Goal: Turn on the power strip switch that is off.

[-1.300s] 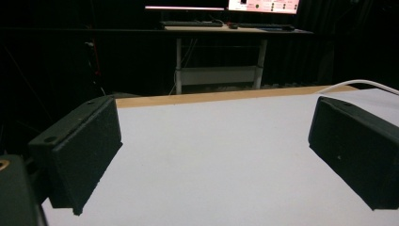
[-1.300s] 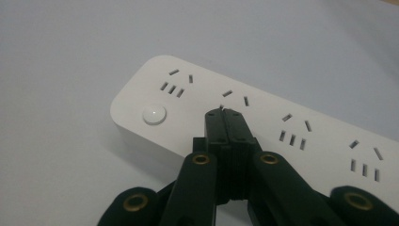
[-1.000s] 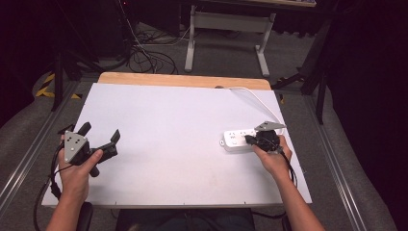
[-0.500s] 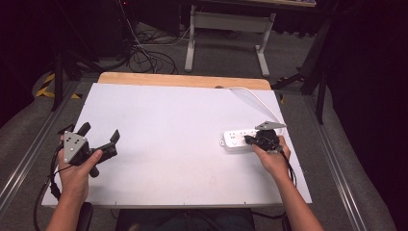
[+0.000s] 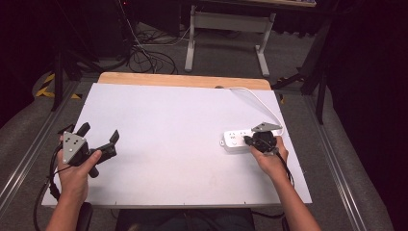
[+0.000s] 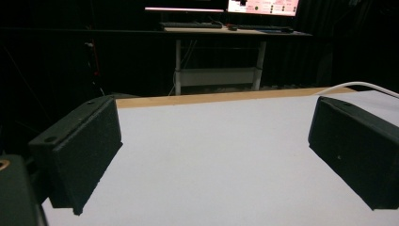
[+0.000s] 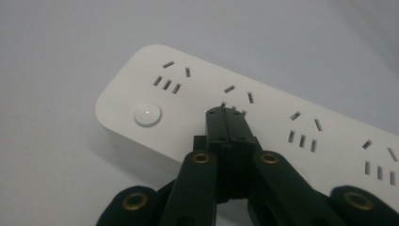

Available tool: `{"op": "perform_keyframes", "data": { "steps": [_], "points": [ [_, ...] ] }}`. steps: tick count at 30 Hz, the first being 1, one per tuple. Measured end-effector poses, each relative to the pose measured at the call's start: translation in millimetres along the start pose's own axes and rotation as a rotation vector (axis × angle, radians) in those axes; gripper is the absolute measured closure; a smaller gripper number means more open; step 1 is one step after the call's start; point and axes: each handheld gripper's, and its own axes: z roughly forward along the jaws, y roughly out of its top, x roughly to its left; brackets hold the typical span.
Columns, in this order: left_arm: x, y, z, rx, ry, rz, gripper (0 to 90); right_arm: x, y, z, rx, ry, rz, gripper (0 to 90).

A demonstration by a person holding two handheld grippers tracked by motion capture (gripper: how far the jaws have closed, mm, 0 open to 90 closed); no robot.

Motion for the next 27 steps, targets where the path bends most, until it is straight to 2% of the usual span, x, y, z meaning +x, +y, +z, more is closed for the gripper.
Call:
{"op": "perform_keyframes", "data": {
  "steps": [27],
  "points": [
    [-1.9, 0.3, 2.6, 0.002, -0.010, 0.004, 3.7, -1.7, -1.5, -0.3, -0.012, 0.013, 0.019, 90.0]
  ]
}}
